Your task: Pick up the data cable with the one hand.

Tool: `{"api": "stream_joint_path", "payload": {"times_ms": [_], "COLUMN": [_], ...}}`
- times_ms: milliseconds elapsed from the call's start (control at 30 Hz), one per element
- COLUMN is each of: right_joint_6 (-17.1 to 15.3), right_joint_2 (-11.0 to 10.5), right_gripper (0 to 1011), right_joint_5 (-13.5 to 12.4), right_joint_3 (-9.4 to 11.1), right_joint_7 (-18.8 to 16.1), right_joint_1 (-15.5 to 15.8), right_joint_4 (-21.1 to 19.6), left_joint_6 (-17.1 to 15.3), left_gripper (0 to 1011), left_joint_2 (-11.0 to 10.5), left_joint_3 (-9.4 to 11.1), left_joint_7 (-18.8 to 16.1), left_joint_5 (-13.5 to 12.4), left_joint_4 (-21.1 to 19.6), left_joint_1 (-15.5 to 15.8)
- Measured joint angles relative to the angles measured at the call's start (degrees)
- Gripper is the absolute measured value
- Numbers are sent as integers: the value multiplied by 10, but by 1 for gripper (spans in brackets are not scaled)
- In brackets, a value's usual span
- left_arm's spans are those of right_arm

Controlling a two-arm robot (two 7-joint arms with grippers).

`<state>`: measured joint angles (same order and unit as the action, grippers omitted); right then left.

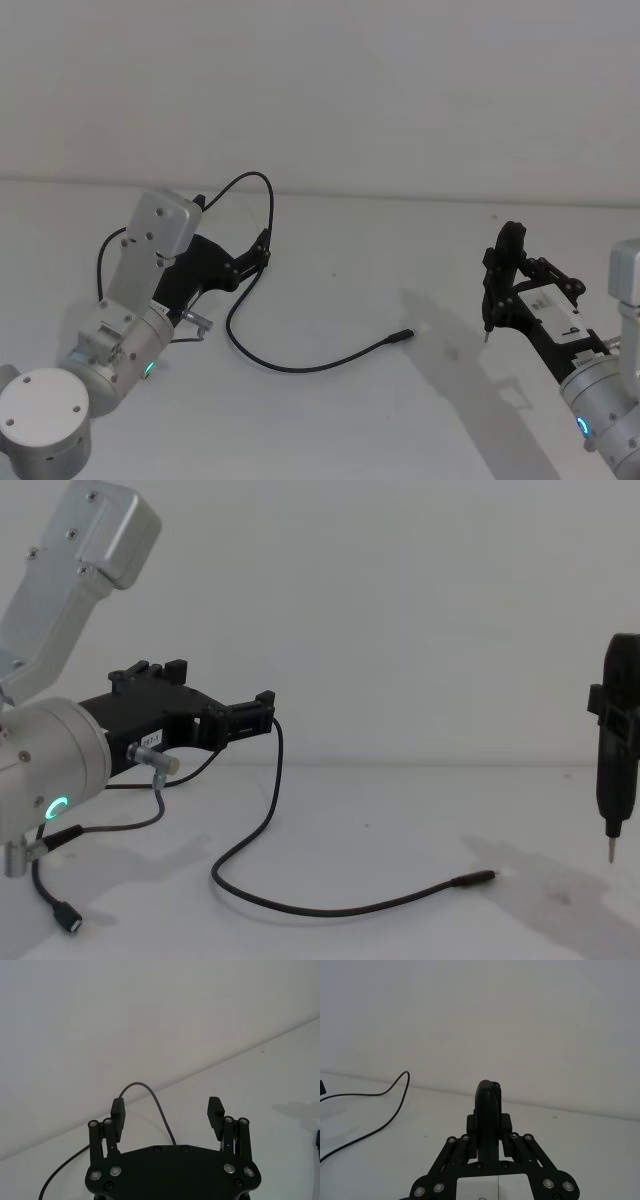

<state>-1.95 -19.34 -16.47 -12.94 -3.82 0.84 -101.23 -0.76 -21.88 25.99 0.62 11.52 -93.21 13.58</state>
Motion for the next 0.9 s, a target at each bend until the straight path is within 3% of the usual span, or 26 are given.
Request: {"api": "stream_joint_path", "payload": {"times_ms": [900], "right_joint_6": [0], "right_joint_2": [0], "right_gripper": [268], "right_joint_5": [0], "right_joint_3": [0], "right_joint_7": [0], "right_joint_1": [0], "right_joint_4": [0], "left_joint_6": [0], "left_gripper": [1001], "left_joint_2": [0], "left_joint_3": [0], "left_joint_7": [0], "left_joint_5": [0], "left_joint_4": [0], "left_joint_1": [0]}}
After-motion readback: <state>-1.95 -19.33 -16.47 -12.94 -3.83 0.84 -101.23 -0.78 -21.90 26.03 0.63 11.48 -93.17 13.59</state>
